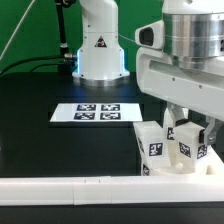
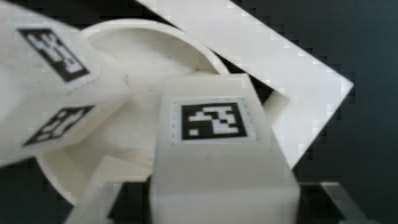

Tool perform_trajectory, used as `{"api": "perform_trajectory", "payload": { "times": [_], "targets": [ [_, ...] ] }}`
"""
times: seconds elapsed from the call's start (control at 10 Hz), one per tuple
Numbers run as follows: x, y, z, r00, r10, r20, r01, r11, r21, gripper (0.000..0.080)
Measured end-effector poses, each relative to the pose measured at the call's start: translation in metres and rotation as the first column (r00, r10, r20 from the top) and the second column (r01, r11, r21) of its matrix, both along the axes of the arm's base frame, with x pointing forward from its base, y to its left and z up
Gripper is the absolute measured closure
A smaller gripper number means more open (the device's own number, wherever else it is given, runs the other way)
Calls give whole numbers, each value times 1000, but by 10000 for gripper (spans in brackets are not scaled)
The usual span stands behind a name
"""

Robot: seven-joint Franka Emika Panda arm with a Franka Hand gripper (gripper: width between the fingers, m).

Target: Assemble stool

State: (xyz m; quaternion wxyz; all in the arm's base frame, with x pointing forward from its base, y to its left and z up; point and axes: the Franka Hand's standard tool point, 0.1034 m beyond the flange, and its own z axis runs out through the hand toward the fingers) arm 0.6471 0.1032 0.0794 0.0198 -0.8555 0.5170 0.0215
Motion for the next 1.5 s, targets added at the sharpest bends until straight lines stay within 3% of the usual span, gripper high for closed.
{"api": "perform_trajectory", "payload": {
  "times": [0.1,0.2,0.3,0.4,0.5,0.7,0.8,0.9,1.0,1.1,1.2,1.3,1.5],
  "targets": [
    [0,0,0,999,-53,-3,53,999,0,462],
    [-2,-1,0,962,-273,-18,273,962,5,462],
    [-4,0,-1,887,-460,-23,461,888,7,462],
    [-6,1,0,768,-640,-23,640,767,41,462],
    [-9,-1,-1,688,-725,-18,724,685,76,462],
    [-10,-1,-1,614,-789,-29,788,610,83,462],
    [-10,0,-1,629,-777,-27,776,626,83,462],
    [-10,0,-2,632,-774,-27,773,629,82,385],
    [-11,0,-2,633,-773,-28,772,630,82,251],
    [-11,1,-2,666,-746,-22,744,663,83,251],
    [-13,7,1,781,-624,-36,624,778,68,168],
    [-5,13,7,856,-516,6,513,852,108,155],
    [-2,15,16,963,-261,67,253,961,114,151]
  ]
}}
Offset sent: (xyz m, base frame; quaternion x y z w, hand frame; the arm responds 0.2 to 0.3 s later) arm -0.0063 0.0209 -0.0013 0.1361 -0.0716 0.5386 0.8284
